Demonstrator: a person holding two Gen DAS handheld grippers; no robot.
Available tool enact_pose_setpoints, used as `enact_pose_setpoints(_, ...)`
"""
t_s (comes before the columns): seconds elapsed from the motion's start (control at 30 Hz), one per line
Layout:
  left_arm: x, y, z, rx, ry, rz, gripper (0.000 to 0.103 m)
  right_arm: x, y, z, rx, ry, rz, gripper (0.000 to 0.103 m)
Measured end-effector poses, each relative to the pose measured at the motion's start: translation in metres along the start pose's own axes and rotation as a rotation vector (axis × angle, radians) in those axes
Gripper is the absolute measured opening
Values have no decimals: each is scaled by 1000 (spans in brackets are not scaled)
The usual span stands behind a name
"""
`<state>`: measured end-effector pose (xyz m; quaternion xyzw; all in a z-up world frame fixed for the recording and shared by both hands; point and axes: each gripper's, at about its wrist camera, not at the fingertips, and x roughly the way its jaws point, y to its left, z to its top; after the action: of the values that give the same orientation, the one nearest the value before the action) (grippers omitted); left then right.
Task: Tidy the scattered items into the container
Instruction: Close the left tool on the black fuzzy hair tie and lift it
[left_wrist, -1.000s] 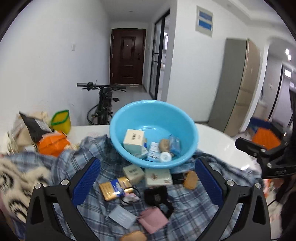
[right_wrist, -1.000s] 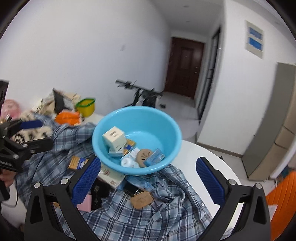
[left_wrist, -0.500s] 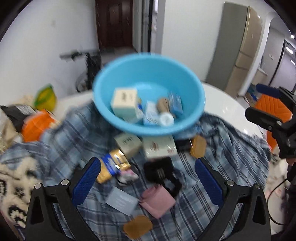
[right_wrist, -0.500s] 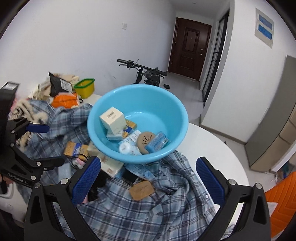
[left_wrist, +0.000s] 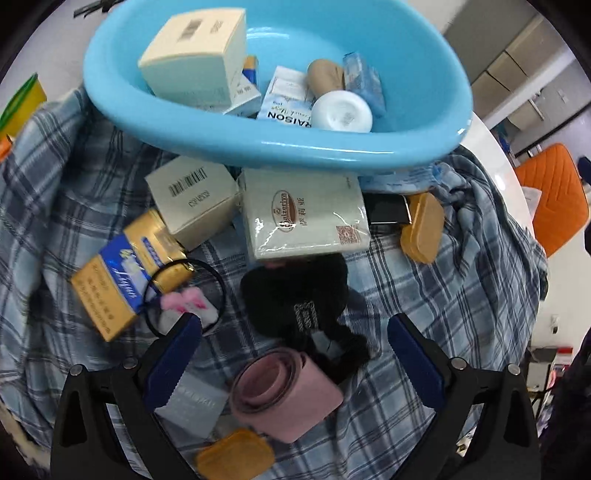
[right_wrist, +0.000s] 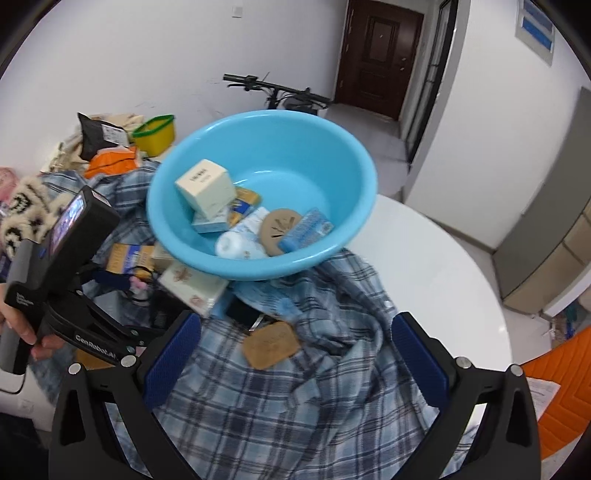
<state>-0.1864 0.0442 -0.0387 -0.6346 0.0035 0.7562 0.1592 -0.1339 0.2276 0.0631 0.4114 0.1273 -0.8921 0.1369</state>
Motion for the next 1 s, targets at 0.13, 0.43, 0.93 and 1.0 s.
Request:
enact_pose_setpoints(0.13, 7, -9, 4, 10, -1, -20, 102, 3, -1, -5, -5, -11, 0, 103)
enact_pose_setpoints(0.43, 25, -24, 17, 30, 12, -1, 98, 7, -11, -21, 34, -4, 27, 103)
enact_pose_setpoints(0.93, 8, -21, 13, 108, -15, 11, 46, 6, -6, -29, -29, -18, -26, 103)
enact_pose_setpoints(1.0, 12, -25, 12, 116, -17, 30, 52, 7, -5, -29, -33, -17, -25, 103)
